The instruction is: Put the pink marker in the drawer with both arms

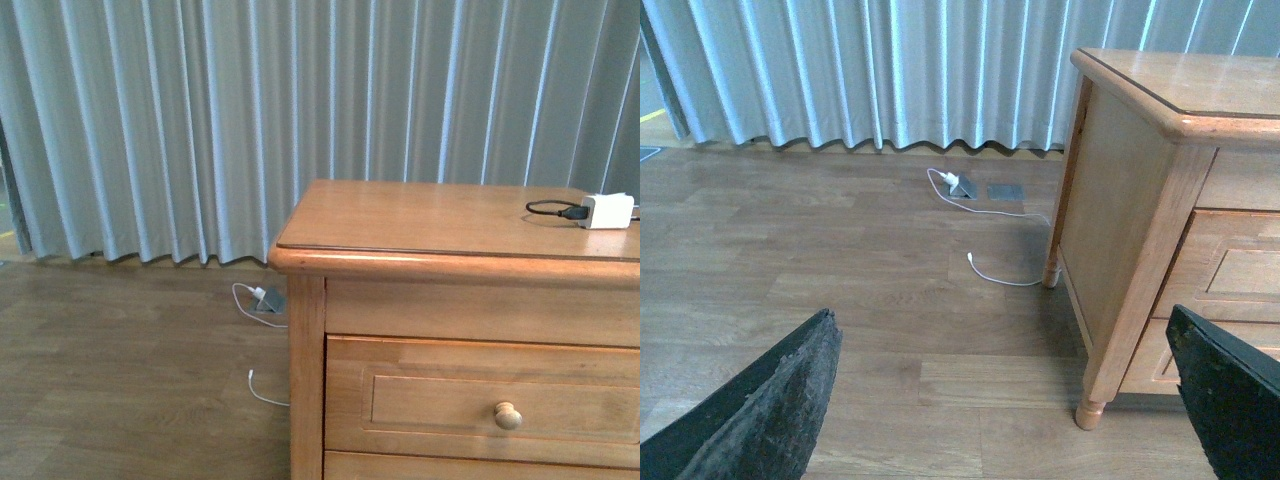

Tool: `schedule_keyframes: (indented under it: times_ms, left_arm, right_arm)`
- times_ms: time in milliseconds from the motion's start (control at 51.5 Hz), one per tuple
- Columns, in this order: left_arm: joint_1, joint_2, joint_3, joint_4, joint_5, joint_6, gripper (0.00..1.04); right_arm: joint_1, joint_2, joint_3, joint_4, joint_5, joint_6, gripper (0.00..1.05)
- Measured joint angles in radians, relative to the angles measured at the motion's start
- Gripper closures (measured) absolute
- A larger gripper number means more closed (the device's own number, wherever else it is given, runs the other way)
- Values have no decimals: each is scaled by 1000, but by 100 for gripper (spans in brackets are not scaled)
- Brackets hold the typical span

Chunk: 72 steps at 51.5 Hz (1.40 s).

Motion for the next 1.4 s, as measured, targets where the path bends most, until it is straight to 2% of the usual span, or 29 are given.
schedule_keyframes:
  times_ms: [136,466,544,583,661,738,816,971,1399]
  left_arm:
    - [0,0,0,0,0,0,6]
    - [0,0,0,0,0,0,6]
    - [0,0,0,0,-1,0,6]
    - [0,0,0,0,0,0,6]
    - [0,0,0,0,0,0,6]
    - [0,0,0,0,0,0,6]
    - [0,0,0,0,0,0,6]
    - [0,0,0,0,0,0,6]
    - [0,0,0,-1,-1,0,6]
  right_arm:
    - [-32,-216,-45,-114,17,8,8]
    - [-39,-246,-49,-113,19,15,9]
    - [-51,-279,-153,130,31,-44,27]
    - [-60,-298,-175,159,24,-55,34]
    - [-77,-328,-201,165,11,-66,46]
    - [-146,-361,-225,158,-83,-74,60]
    - [-179,-389,-245,149,-89,-77,75]
    - [-184,-444,-274,123,-93,-79,103]
    - [-185,-593,-347,54,-96,-82,103]
